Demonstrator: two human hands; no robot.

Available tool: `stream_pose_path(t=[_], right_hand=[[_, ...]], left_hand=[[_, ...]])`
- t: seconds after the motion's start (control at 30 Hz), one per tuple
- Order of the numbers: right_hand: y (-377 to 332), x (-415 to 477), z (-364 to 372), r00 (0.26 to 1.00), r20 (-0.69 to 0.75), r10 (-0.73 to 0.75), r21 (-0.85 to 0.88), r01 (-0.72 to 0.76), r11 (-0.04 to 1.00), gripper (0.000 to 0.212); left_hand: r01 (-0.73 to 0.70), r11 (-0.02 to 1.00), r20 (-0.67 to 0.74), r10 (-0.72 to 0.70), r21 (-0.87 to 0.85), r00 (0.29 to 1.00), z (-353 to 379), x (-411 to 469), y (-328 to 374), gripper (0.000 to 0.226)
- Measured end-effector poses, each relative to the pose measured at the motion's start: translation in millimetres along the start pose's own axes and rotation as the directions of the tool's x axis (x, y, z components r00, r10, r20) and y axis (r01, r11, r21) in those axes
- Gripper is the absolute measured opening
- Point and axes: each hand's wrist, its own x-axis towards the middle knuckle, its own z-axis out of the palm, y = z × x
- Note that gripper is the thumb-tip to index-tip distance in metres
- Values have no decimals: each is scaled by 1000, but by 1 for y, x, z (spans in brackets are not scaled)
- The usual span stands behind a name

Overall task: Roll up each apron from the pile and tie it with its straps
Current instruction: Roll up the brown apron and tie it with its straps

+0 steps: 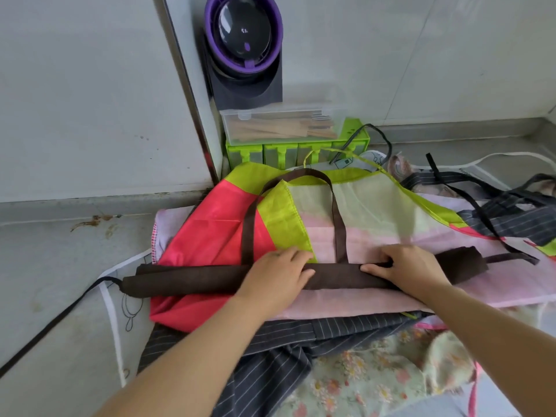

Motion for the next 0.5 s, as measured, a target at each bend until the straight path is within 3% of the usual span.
stream_pose_path(t=[0.1,0.2,0.27,0.37,0.5], right_hand=[[5,7,-1,999,46,-6,31,5,999,58],[15,11,3,994,72,-82,37,79,996,58],[20,9,10,976,-23,-216,65,217,974,55],[24,3,22,876,-280,-393,21,415,909,44],[26,7,29,822,-369,-434,-19,460,888,48]], left_hand=[[222,973,171,-231,70,958,11,10,20,70],[325,929,243,-361,174,901,15,17,26,60],[330,922,265,-376,202,888,18,19,27,56],[304,925,284,-363,229,888,20,17,27,68],[358,925,266,-380,127,886,22,15,26,34]])
